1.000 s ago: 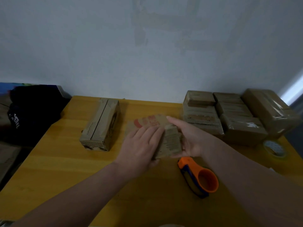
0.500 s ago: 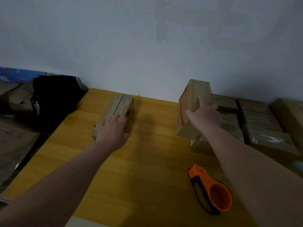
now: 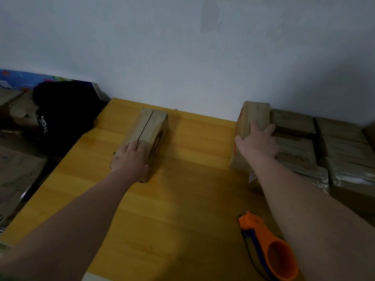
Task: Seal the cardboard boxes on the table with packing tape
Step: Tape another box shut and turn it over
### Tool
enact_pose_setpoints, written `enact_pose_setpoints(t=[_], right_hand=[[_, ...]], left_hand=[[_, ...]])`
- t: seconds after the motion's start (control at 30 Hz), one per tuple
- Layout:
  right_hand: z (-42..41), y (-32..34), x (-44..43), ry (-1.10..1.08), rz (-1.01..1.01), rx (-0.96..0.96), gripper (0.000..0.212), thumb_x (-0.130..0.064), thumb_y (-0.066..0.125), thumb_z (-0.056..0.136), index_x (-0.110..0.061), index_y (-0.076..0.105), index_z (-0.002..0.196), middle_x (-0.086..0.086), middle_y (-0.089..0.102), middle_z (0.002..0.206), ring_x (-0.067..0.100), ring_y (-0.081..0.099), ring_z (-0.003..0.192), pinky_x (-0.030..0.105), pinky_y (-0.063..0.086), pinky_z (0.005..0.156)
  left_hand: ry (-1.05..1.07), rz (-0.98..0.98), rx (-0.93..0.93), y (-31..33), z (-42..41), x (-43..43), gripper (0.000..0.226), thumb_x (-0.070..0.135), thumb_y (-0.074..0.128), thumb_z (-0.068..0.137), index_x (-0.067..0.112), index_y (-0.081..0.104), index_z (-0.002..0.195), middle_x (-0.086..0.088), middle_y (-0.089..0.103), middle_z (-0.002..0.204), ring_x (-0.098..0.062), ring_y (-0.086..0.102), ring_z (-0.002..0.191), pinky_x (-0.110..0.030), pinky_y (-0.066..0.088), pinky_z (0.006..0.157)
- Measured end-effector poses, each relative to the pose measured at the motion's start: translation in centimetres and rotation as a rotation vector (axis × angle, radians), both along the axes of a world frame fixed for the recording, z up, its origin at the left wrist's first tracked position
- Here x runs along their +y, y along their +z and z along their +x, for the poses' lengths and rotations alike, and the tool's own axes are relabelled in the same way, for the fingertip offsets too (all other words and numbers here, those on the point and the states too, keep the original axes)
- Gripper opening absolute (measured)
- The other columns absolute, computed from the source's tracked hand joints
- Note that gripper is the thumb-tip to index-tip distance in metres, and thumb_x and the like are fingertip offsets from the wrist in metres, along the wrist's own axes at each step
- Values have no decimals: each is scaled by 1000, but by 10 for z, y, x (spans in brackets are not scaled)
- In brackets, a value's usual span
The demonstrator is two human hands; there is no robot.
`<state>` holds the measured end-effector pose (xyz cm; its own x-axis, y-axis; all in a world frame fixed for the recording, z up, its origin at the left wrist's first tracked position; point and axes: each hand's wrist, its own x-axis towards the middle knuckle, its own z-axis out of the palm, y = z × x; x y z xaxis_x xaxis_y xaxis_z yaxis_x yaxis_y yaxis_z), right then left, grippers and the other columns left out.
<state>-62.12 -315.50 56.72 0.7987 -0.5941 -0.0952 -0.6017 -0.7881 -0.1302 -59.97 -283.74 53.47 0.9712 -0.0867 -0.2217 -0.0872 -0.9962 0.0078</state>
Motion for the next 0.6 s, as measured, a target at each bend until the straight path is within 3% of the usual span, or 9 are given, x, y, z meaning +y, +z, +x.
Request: enact_pose_setpoints(t=[0.1,0.2,0.33,0.43,0.6], right_hand=[[5,-10,-2,5,-25,33,70,-64,37,92,-31,16,150,16,18,148,38,47,114,28,33,53],[7,-9,-2,21,-49,63,78,-73,27,90,-30,10,153,16,9,156,40,29,135,40,46,78],[4,-1,-7,60,-9,135,89,-81,18,84,-29,1,155,16,1,160,38,10,145,49,36,105],[-5,3,-6,60,60,38,85,-78,20,87,-29,6,154,14,4,160,38,12,144,53,30,109],[-44,6,18,122,-7,-181,61,-52,39,97,-25,24,150,11,24,154,33,27,138,47,34,107]], left_hand=[[-3,-18,-11,-5,3,2,69,38,60,89,22,22,145,-1,21,150,-33,26,135,-53,36,105],[21,-18,-10,-11,5,5,78,45,61,87,30,16,148,-3,13,153,-35,20,138,-54,31,109],[150,28,37,-19,6,7,96,59,59,83,26,-1,151,-18,2,151,-39,21,135,-47,29,110],[181,57,67,-19,5,7,98,63,56,83,24,-1,152,-22,4,150,-41,22,135,-46,29,110],[195,17,107,-16,-13,-4,92,60,55,84,33,1,152,-16,0,154,-42,21,135,-52,25,110]])
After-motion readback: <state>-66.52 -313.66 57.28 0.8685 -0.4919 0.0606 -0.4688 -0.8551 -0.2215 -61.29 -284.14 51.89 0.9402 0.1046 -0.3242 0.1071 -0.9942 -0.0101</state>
